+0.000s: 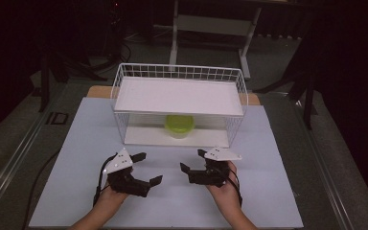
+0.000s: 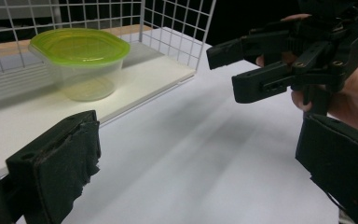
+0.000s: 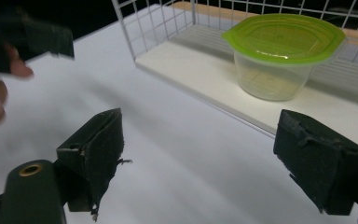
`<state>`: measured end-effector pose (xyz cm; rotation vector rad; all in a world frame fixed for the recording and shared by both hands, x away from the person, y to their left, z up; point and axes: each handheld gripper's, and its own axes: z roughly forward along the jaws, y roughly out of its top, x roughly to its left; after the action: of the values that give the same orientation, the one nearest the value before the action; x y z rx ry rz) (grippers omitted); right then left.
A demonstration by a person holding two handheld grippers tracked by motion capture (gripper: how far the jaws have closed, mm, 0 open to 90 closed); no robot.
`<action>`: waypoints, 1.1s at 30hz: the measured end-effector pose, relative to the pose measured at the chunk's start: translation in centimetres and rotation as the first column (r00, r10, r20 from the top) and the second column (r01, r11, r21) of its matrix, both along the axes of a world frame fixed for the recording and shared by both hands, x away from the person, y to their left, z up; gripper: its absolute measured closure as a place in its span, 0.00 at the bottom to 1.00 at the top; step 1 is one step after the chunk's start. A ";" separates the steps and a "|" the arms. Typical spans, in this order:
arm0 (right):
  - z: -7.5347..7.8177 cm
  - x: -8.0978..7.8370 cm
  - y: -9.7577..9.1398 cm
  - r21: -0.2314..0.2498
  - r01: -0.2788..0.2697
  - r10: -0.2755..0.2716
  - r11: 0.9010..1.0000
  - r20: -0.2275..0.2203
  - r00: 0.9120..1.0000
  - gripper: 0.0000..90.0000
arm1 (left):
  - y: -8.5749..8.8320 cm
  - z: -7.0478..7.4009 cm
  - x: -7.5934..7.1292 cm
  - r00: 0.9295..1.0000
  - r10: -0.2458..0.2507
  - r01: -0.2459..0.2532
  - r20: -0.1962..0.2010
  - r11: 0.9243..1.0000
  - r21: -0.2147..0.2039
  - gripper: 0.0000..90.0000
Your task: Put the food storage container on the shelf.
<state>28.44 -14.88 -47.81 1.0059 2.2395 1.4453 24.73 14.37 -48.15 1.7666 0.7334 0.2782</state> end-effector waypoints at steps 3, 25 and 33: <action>-0.1 -0.7 -0.2 -0.022 -0.013 0.013 1.000 0.020 1.000 0.16 | 0.5 -0.1 -0.6 1.000 -0.003 0.003 0.002 1.000 0.013 0.01; -0.9 -3.9 -4.8 -0.019 0.007 -0.007 1.000 0.011 1.000 0.16 | 2.2 -2.4 -2.5 1.000 -0.023 0.024 -0.021 0.998 0.063 0.01; -1.5 -3.9 -5.0 -0.040 0.000 0.001 0.999 0.025 1.000 0.17 | 2.1 -2.6 -2.5 1.000 -0.012 0.012 -0.013 0.998 0.066 0.01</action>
<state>24.52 -19.90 -49.28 0.9694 2.2415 1.3997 22.20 16.43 -50.76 1.8364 0.7298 0.2861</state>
